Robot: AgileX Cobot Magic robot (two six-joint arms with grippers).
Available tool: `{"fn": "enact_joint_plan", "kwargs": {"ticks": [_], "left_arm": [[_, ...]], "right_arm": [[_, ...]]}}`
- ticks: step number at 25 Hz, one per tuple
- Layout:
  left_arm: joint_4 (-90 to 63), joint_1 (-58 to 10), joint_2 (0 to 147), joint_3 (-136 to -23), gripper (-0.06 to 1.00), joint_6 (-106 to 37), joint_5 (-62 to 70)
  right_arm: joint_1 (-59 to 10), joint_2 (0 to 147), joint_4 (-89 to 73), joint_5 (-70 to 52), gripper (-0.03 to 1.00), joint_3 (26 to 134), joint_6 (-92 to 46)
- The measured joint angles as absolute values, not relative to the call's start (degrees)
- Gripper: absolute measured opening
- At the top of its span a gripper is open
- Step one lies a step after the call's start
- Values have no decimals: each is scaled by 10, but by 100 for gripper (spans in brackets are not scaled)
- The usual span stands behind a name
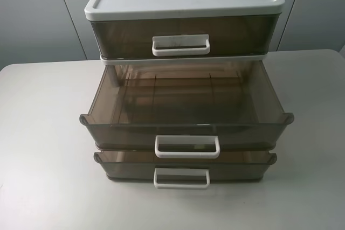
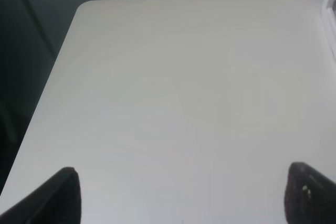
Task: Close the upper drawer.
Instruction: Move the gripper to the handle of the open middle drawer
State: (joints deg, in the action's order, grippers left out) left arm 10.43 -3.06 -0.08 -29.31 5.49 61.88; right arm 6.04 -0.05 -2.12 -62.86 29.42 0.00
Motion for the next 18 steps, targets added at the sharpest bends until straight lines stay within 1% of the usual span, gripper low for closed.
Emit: {"fn": "enact_joint_plan", "kwargs": {"ticks": [18], "left_arm": [[104, -31, -1, -293, 74, 55, 619]], "right_arm": [[60, 0, -21, -629, 70, 294, 0]]}}
